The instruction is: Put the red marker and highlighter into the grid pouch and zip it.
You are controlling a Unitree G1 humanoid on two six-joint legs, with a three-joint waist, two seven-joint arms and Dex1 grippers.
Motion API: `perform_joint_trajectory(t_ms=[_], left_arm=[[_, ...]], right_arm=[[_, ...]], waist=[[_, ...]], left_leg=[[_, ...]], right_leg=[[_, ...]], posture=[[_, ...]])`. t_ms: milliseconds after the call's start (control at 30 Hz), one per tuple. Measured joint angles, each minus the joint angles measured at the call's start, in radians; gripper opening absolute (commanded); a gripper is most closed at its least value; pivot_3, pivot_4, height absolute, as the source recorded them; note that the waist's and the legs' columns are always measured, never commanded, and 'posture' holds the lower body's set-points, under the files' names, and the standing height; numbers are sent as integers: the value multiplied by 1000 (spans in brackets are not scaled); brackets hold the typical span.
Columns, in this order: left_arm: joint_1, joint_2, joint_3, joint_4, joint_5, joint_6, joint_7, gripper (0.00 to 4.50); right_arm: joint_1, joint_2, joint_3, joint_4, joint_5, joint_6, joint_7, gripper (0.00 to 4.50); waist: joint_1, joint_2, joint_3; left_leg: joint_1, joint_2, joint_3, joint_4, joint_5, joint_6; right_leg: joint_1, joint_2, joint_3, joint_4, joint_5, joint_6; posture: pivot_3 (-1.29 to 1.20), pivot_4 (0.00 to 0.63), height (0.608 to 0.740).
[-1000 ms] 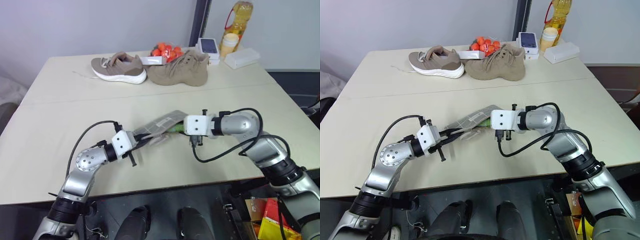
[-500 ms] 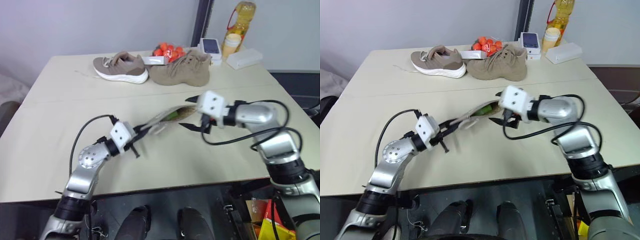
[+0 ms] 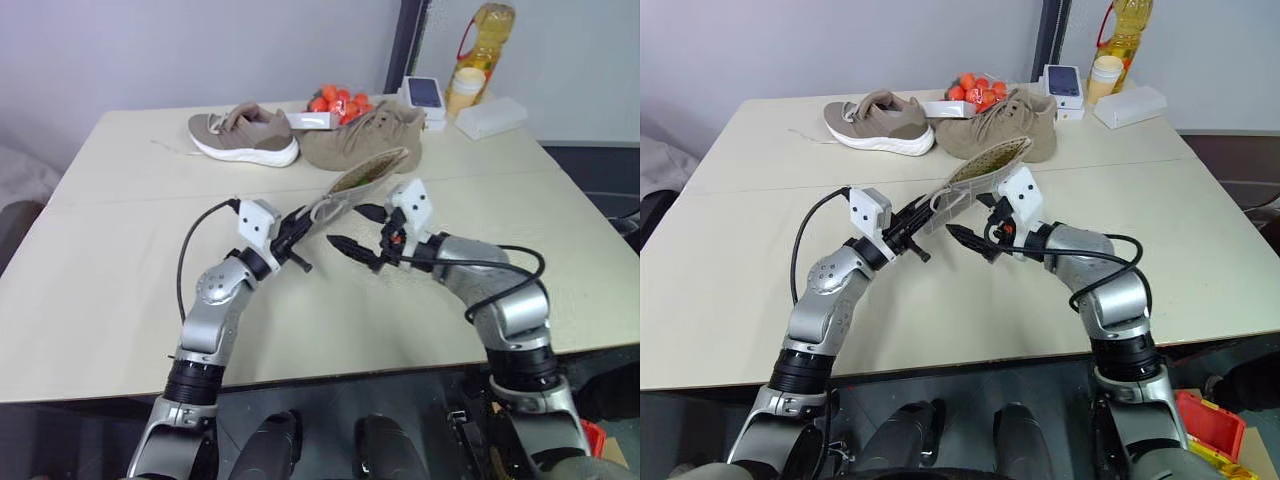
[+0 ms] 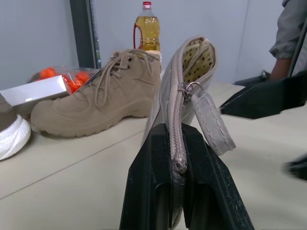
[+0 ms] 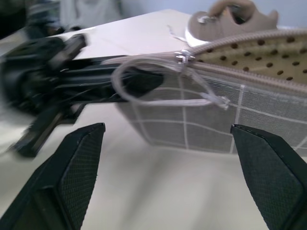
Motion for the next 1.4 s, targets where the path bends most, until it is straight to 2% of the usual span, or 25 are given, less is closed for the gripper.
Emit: perform_joint_trajectory(t_ms=[67,167,367,400,833,933,967,1133,1233,1400], left_arm=[[0,-4,0,2,0,0,0,0],[0,-16,-1,3,1,0,2,0],[0,-16,-1,3,5,0,11,0],[1,-15,-1,3,5,-1,12,0],[10,31,5,26,20,-26,12,0],[10,33,3,30,23,-35,11,0],[10,34,3,30,24,-40,11,0],[10,32,-1,31,28,-51,10,0],[10,34,-4,32,29,-64,9,0],[10,33,-12,33,36,-68,9,0]], right_arm=[[-7,27,10,20,-1,-5,-26,4348],[-32,61,25,43,-2,-19,-56,3496],[-39,94,9,49,41,-20,-78,342],[-39,93,3,49,49,-19,-77,16],[-39,-12,-133,55,111,3,-97,16],[-30,-19,-153,50,156,53,-88,870],[-18,-19,-149,32,175,73,-81,1306],[-21,74,-134,-4,238,209,-178,3983],[-32,129,-148,6,273,305,-255,3983],[-71,253,-250,37,357,396,-373,3983]], waist=[[0,0,0],[-2,0,0],[-3,0,0],[-2,0,0],[-2,0,0],[-4,0,0],[-5,0,0],[-18,0,0],[-18,0,0],[-18,0,0]], left_leg=[[0,0,0,0,0,0],[0,0,0,0,0,0],[0,0,0,0,0,0],[0,0,0,0,0,0],[0,0,0,0,0,0],[0,0,0,0,0,0],[0,1,0,-1,0,0],[0,0,0,-1,0,0],[0,0,0,-1,0,0],[0,0,0,-1,0,0]], right_leg=[[0,0,0,0,0,0],[0,0,0,0,0,0],[0,1,0,0,0,0],[0,1,0,0,0,0],[0,1,0,0,0,0],[0,0,0,0,0,0],[0,0,0,0,0,0],[0,0,0,0,0,0],[0,0,0,0,0,0],[-1,0,0,0,0,0]], posture=[[0,150,740],[0,150,740],[0,150,740],[0,150,740],[0,150,740],[0,150,740],[0,150,740],[0,150,740],[0,150,740],[0,150,740]])
